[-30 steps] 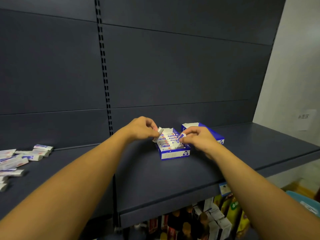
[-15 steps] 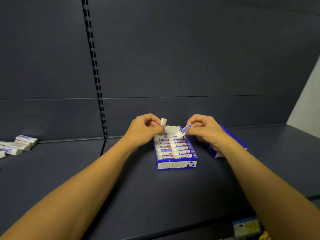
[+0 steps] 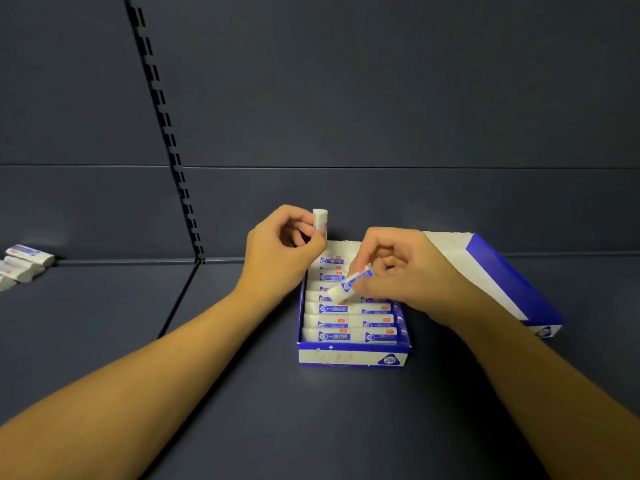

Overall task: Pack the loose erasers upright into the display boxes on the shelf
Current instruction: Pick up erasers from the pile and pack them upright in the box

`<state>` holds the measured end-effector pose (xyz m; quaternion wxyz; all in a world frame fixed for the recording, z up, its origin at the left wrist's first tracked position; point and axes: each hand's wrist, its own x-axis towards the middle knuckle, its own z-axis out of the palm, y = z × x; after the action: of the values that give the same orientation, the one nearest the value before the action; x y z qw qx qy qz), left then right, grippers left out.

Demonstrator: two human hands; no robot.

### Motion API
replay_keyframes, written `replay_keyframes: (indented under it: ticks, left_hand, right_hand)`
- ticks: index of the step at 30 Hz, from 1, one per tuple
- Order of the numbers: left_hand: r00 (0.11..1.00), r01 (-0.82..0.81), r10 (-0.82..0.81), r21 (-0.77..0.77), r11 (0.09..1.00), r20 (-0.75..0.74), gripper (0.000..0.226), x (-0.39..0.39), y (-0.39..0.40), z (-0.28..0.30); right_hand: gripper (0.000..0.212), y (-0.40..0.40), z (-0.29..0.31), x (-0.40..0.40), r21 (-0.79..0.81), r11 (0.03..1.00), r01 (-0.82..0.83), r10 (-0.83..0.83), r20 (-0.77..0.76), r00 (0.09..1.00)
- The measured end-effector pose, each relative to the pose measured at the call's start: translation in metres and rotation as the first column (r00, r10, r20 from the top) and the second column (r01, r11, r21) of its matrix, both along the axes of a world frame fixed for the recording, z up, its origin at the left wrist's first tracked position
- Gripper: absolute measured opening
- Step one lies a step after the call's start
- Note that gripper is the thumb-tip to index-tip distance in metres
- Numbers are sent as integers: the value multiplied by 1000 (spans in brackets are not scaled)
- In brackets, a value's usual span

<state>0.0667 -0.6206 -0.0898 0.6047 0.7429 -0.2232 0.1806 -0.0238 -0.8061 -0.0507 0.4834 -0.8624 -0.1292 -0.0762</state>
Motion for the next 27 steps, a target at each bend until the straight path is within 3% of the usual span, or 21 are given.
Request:
replay_keyframes:
  ticks: [6, 15, 27]
  left_hand:
    - [999, -46, 48, -76, 996, 24, 11, 3, 2, -13]
    - [996, -17, 17, -4, 1000, 87, 10, 1, -1, -12]
    - [990, 35, -48, 100, 994, 129, 14, -3, -1, -13]
  right_hand:
    - [27, 1, -2, -3, -196, 979, -49, 49, -4, 999]
    - [17, 11, -5, -6, -155, 980, -125, 130, 17, 991]
    - [23, 17, -14, -4, -142, 982, -123, 130, 42, 991]
